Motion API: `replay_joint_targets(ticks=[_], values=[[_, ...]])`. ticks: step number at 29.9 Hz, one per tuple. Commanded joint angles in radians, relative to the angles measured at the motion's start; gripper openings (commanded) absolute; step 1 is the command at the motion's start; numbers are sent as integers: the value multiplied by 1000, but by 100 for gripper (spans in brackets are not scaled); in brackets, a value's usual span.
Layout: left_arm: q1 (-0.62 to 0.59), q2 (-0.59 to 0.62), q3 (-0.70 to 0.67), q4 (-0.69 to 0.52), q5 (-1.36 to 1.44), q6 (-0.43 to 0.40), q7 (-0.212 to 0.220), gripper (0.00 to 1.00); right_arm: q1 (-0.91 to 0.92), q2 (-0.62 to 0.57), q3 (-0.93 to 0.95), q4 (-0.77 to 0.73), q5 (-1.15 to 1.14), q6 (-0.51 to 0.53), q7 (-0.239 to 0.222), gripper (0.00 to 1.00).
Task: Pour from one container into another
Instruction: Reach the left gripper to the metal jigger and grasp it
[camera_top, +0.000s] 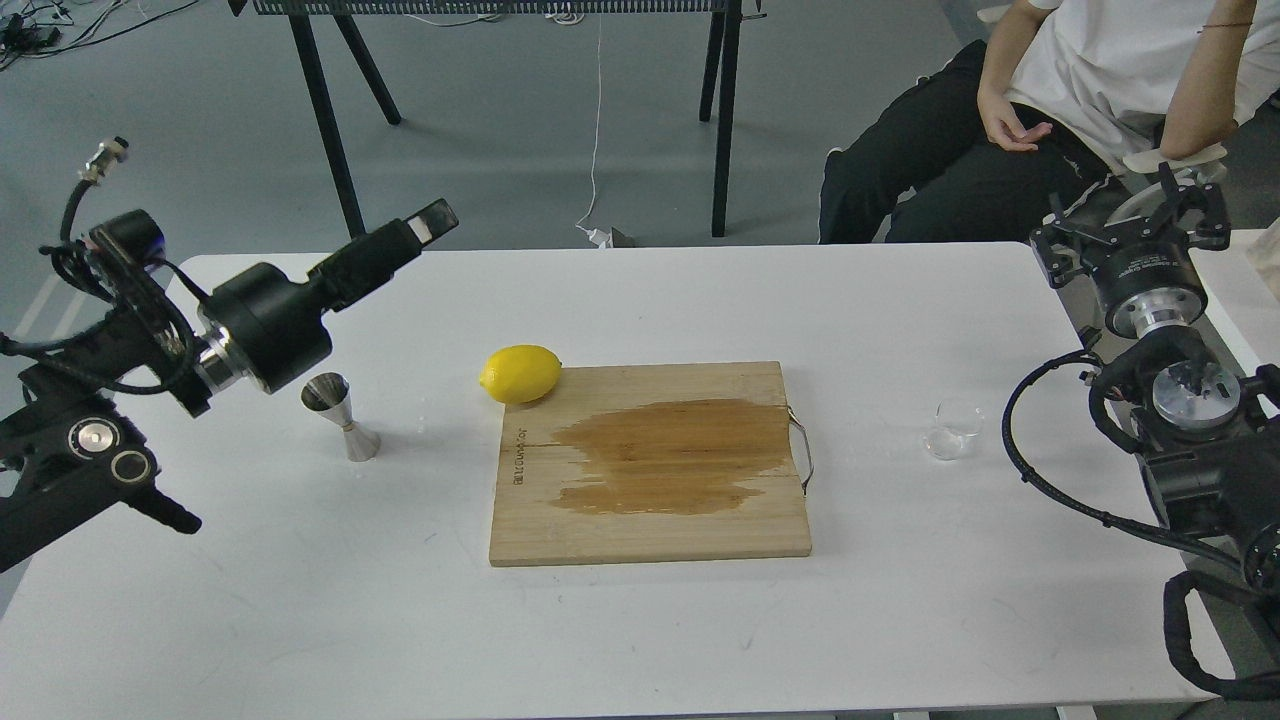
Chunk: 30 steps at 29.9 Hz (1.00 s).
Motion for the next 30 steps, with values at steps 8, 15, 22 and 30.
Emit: replay_joint_targets(ticks=[8, 15, 22, 30], values=[[259, 46, -1, 84, 413, 154, -16, 96, -12, 0, 3, -2, 1, 0, 0, 100], [276, -56, 19, 406, 422, 303, -13, 91, -14, -7, 3, -3, 1, 0, 0, 100], [236, -200, 19, 609, 422, 309, -17, 87, -14, -4, 3, -5, 1, 0, 2, 100], [127, -319, 31, 770, 422, 312, -23, 84, -14, -15, 18, -9, 2, 0, 2, 100]])
